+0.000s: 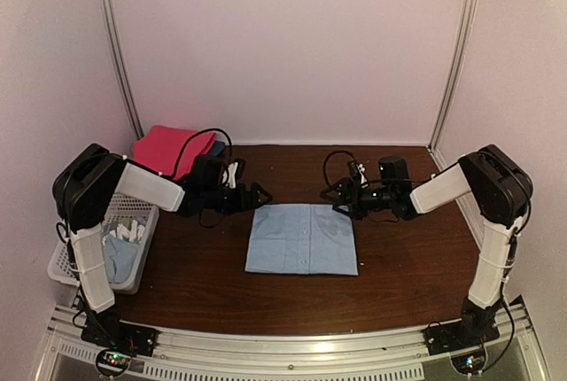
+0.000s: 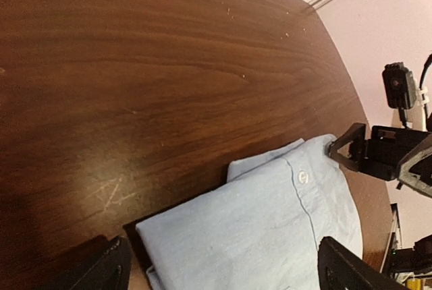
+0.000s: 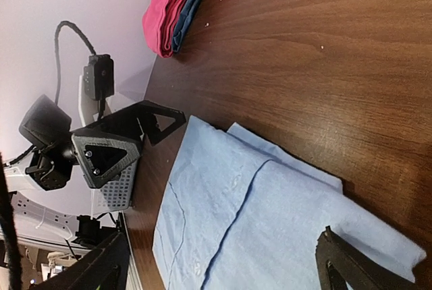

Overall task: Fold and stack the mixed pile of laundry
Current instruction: Smooth out the square-folded shirt at the center of the board, then pick up the square-folded shirt from the center of the board.

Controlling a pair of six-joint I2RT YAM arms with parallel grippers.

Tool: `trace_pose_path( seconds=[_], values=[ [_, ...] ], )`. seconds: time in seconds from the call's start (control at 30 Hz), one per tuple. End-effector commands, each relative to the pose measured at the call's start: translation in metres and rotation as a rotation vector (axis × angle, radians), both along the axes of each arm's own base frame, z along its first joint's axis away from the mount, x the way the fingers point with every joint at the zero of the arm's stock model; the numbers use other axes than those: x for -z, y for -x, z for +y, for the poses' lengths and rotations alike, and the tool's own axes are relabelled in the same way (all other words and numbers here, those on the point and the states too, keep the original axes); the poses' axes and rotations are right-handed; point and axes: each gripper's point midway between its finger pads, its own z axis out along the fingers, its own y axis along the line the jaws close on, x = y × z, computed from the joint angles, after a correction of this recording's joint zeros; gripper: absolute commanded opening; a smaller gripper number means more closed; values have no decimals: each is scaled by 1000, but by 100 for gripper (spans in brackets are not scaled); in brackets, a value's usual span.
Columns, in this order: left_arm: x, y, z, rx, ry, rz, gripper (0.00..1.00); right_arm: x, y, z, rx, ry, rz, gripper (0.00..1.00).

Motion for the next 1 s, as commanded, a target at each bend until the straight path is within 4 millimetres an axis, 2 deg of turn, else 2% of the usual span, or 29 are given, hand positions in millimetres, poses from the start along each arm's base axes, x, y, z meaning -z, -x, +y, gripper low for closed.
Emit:
trace_pose_path(
  seconds=[0.0,0.07,0.13,0.23,0.37,0.47,0.63,0.77,0.97],
  values=[
    [-67,2,19,13,-161,-297,98,-53,8,-21,22,88,-114,98],
    [-87,15,13,68,-214,-389,98,-62,19,-31,27,119,-118,98],
    [-98,35,-1,151,-312,-499,98,-64,31,-41,45,144,-105,98],
    [-97,68,-31,294,-484,-657,98,-59,51,-58,81,168,-73,97],
    [-78,106,-70,458,-626,-813,93,-46,77,-78,138,189,-11,96],
    [-64,134,-103,595,-675,-918,84,-35,94,-89,167,186,32,95],
    [-37,167,-150,768,-757,-1054,68,-13,117,-104,201,179,96,95],
    [-14,185,-177,885,-818,-1135,55,-6,124,-109,213,134,130,95],
    [15,211,-204,1004,-843,-1197,42,0,130,-108,212,81,162,91]
  ],
)
